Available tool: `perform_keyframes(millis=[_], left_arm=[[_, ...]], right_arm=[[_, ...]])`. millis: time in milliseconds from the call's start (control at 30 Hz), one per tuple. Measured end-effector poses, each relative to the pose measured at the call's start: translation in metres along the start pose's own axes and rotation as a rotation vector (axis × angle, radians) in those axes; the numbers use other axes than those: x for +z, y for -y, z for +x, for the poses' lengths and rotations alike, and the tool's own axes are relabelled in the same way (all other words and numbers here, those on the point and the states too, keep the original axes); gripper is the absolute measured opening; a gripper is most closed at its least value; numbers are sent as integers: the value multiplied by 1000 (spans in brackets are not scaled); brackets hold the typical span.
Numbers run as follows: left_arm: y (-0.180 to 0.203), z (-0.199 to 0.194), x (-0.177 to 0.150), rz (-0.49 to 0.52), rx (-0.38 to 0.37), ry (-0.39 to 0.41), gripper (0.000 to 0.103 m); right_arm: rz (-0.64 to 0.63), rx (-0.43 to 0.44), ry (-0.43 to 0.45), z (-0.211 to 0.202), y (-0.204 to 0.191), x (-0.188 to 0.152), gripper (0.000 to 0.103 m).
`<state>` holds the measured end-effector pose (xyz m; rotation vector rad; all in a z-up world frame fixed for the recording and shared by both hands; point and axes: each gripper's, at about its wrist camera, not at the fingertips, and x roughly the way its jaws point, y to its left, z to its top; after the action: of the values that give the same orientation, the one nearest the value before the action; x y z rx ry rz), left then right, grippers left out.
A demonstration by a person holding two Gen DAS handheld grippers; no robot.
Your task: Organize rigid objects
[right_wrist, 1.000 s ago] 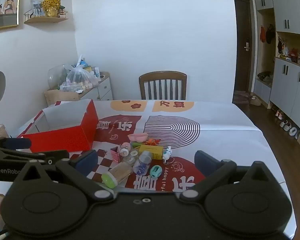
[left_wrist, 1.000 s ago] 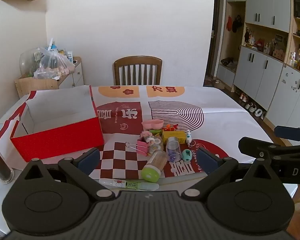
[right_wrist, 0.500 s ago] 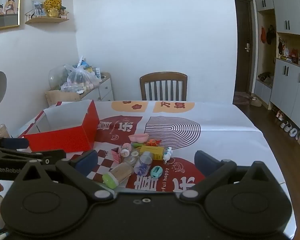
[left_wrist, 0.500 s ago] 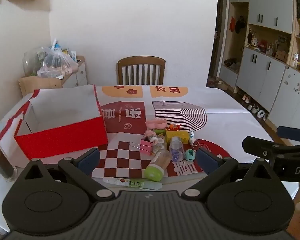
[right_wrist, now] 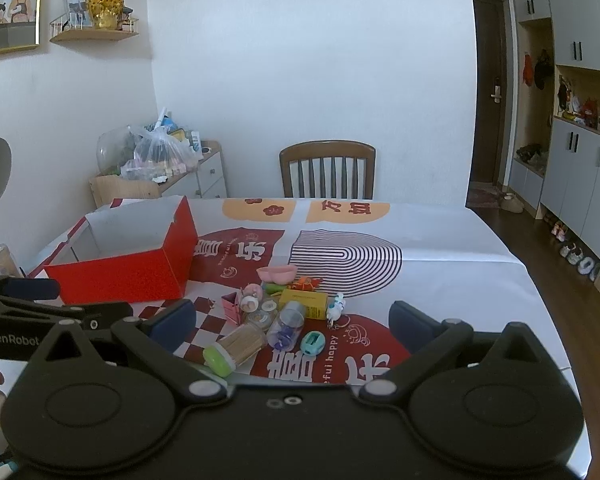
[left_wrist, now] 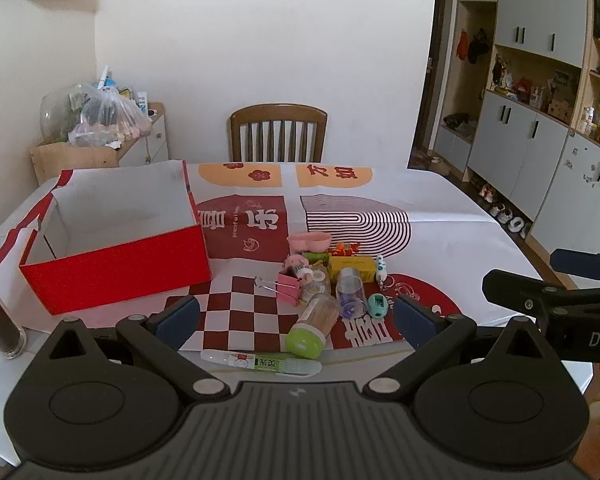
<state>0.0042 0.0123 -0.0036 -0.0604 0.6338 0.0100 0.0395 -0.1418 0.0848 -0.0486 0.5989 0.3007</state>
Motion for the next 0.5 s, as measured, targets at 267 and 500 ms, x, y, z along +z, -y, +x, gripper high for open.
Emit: perform_keyframes(millis=[267,500], left_arm=[[-5,8,1,-10,-26,-36,103],[-4,14,1,9,-16,-58,103]], right_arm=[[-6,-3,-12,6,-2,0,103],[-6,0,-28,11,-1,2,103]])
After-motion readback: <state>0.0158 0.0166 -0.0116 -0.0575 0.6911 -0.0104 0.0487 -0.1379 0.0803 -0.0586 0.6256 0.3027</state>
